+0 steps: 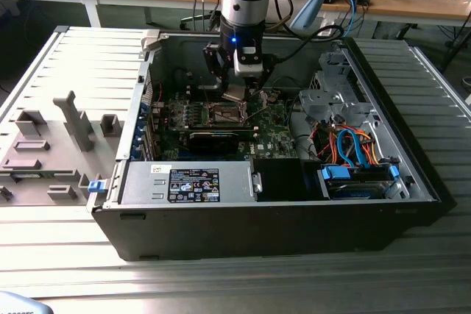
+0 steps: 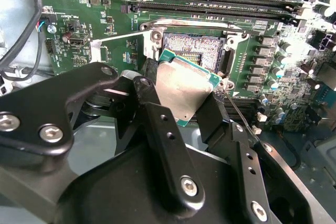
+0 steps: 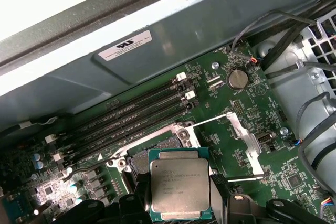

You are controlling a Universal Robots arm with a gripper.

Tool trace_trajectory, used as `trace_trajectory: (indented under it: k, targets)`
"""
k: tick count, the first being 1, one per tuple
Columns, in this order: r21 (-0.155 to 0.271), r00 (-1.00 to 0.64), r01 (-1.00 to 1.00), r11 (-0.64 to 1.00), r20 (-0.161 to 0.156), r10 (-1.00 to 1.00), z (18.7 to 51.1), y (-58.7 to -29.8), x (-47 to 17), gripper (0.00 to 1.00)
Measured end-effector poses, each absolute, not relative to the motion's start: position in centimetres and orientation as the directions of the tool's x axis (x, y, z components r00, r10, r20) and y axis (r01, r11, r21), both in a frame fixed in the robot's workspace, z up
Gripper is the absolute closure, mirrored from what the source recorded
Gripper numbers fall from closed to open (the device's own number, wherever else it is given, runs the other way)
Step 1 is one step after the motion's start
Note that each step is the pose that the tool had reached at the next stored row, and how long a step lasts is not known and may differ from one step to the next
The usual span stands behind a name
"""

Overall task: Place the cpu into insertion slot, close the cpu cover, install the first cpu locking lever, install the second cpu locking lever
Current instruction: 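Place the cpu into insertion slot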

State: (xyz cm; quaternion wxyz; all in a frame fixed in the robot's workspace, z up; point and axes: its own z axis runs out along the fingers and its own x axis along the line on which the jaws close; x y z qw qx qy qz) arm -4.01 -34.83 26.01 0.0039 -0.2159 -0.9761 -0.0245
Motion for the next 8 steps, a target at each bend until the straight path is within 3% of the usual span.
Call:
trace_trajectory:
  k: [8]
  targets:
    - [0.046, -0.905, 0.426, 0.904, 0.018, 0.426, 25.99, -34.83, -4.01, 0.45]
